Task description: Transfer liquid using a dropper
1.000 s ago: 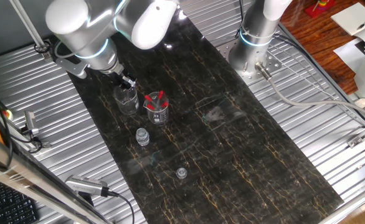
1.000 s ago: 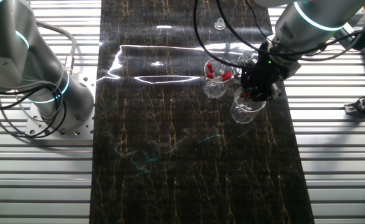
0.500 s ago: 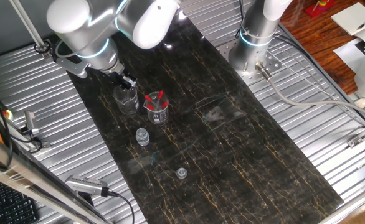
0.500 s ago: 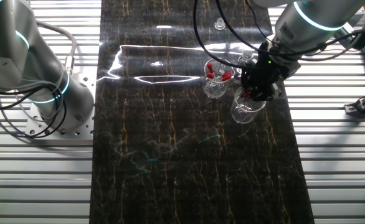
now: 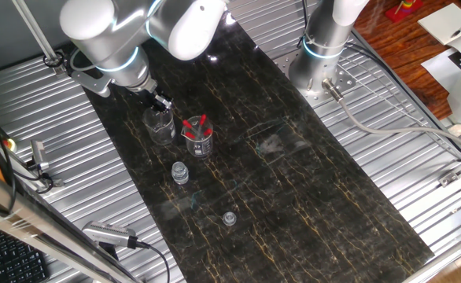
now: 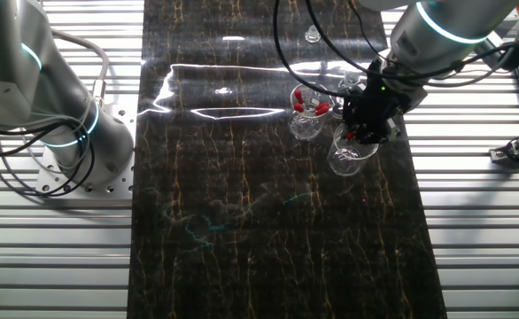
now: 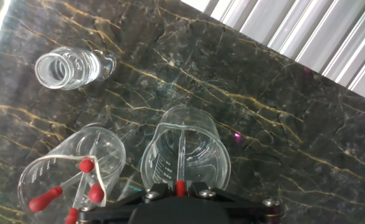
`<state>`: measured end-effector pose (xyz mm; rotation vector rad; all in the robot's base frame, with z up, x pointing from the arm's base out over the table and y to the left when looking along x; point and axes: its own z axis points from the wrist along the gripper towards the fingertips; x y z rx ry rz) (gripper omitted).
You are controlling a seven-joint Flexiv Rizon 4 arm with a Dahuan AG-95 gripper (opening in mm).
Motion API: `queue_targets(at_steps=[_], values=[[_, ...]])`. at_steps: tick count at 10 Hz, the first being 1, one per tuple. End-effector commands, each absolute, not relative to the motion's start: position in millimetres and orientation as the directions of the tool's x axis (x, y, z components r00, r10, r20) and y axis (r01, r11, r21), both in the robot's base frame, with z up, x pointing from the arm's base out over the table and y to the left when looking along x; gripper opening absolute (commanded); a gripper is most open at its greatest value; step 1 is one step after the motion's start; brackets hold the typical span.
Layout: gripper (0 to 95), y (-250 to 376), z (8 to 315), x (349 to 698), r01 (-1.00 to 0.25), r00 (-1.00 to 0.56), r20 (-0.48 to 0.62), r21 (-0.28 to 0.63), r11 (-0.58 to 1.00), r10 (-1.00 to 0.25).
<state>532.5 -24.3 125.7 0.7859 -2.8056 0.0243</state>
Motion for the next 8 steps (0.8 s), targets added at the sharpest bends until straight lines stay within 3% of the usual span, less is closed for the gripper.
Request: queue_targets(at_steps=[1,8], values=[[0.0,-24.3,126.0,532.0,-0.515,-0.83,0.225,0.046,0.856,-0.511],[0.0,-24.3,126.0,532.0,-0.522,-0.825,0.223,0.049,0.852,-0.519]])
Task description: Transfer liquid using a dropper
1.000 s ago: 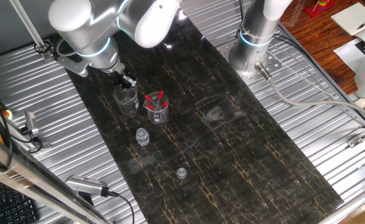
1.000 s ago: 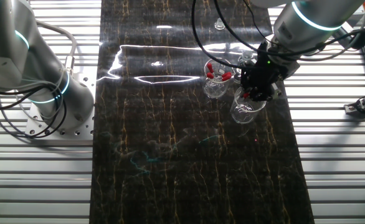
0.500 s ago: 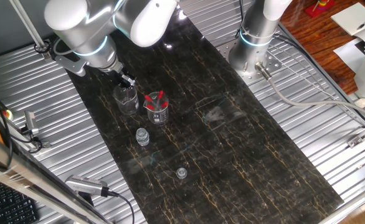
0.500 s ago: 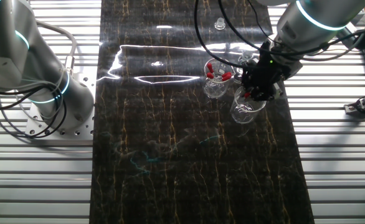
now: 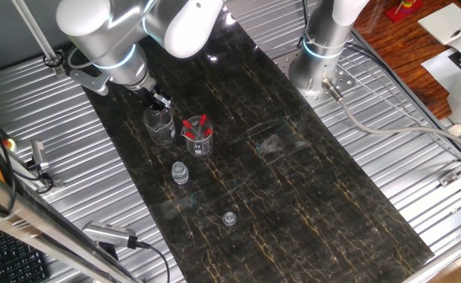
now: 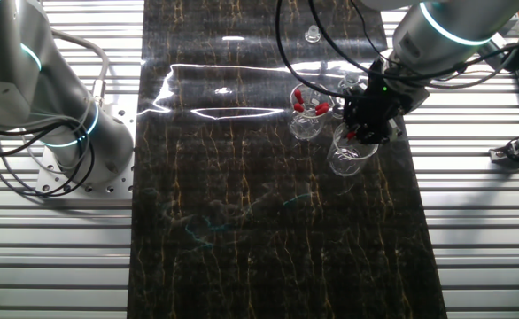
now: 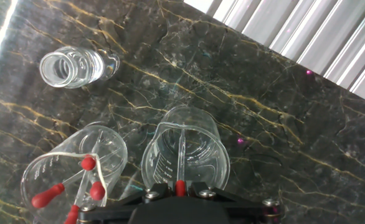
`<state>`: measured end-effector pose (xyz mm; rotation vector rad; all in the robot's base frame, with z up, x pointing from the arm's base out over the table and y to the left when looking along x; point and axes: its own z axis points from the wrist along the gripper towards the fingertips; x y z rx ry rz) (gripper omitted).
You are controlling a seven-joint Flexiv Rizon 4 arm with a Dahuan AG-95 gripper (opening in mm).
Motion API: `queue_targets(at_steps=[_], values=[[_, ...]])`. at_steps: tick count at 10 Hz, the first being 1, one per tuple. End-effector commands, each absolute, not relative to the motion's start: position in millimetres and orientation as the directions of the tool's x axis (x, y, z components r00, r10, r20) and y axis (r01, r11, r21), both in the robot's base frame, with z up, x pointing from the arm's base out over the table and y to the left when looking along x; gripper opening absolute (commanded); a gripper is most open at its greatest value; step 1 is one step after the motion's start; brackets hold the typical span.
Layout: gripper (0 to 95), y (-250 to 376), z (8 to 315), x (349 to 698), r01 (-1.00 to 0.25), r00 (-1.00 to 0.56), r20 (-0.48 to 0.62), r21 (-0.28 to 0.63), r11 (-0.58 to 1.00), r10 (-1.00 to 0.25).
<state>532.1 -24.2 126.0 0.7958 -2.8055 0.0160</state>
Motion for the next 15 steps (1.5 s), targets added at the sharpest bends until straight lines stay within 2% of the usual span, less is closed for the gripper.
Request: queue_targets(at_steps=[1,15], values=[[0.0,-24.3,126.0,532.0,-0.522,-0.825,0.222,0.05,0.851,-0.519],[0.0,-24.5,114.7,534.6,-0.539,-0.817,0.213,0.048,0.841,-0.536]])
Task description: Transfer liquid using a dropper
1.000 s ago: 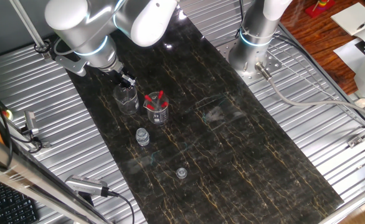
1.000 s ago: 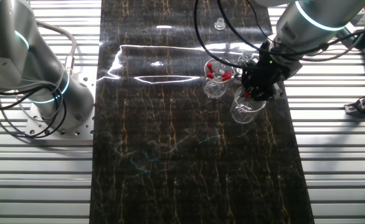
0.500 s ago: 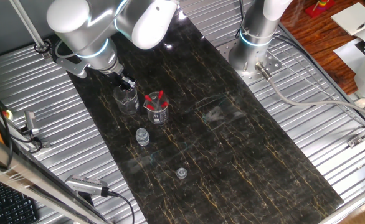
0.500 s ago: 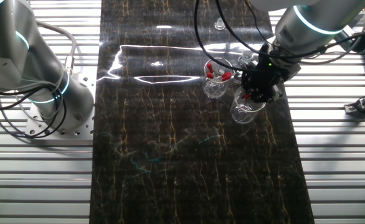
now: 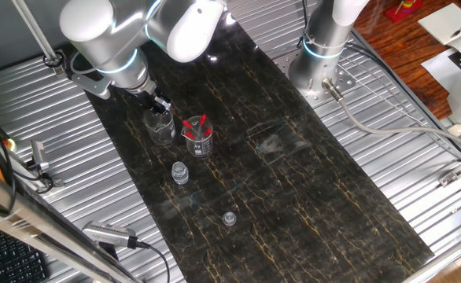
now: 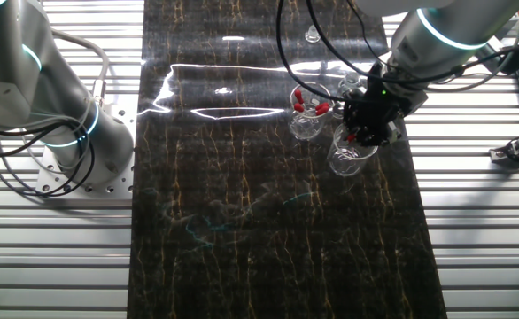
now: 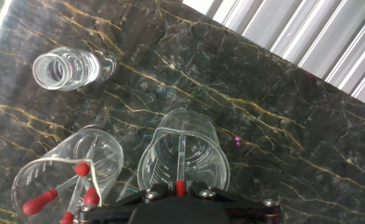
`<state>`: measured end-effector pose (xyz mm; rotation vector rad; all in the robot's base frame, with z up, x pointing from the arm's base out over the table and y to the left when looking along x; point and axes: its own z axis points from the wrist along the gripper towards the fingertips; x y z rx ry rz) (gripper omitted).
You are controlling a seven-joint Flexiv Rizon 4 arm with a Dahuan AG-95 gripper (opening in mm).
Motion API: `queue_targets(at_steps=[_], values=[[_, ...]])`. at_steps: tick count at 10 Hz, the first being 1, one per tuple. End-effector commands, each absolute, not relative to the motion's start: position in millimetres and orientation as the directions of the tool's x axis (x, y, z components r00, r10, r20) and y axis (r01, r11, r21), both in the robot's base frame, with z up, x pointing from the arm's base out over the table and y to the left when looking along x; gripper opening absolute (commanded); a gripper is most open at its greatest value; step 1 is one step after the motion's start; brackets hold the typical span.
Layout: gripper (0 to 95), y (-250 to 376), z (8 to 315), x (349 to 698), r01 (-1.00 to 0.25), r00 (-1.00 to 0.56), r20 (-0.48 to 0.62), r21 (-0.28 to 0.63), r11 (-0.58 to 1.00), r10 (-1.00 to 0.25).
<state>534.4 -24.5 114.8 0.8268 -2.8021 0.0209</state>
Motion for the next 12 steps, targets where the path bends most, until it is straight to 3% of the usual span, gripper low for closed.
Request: queue_targets(at_steps=[1,12], values=[[19.0,-24.5,114.6,534.6,-0.54,-0.816,0.214,0.049,0.84,-0.537],[19.0,-27.1,119.6,528.6,-0.545,-0.808,0.225,0.06,0.836,-0.544]])
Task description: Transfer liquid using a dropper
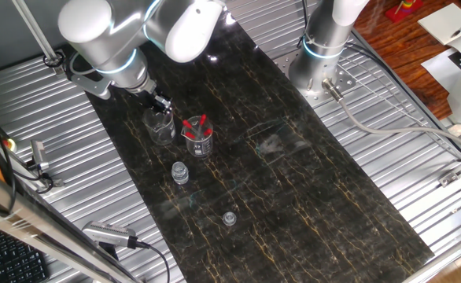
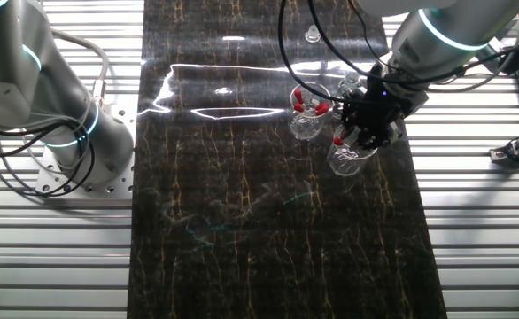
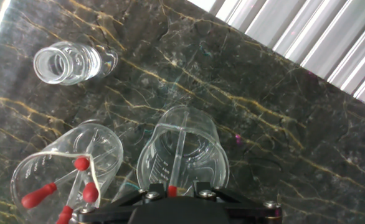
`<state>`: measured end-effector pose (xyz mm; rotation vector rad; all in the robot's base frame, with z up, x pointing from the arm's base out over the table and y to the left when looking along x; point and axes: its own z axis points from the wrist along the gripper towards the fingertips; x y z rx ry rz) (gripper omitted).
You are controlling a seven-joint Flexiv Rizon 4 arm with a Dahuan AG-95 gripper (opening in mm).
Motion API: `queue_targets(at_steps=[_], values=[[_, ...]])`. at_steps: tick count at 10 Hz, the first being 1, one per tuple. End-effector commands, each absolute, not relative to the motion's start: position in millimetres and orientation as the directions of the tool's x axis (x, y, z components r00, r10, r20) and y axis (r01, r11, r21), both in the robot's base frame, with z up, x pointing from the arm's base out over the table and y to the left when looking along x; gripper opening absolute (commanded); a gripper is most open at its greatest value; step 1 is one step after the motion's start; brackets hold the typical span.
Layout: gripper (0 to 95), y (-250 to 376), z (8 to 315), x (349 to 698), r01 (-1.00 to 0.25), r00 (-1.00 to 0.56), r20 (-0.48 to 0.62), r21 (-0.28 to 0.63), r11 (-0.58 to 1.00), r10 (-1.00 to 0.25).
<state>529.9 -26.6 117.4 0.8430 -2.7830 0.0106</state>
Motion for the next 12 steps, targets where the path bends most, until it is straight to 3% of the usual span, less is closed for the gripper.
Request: queue_targets(at_steps=[1,12], values=[[19.0,-27.1,122.1,527.8,-0.544,-0.809,0.226,0.061,0.837,-0.543],[19.0,-27.4,126.3,518.8,-0.543,-0.809,0.215,0.082,0.836,-0.547]])
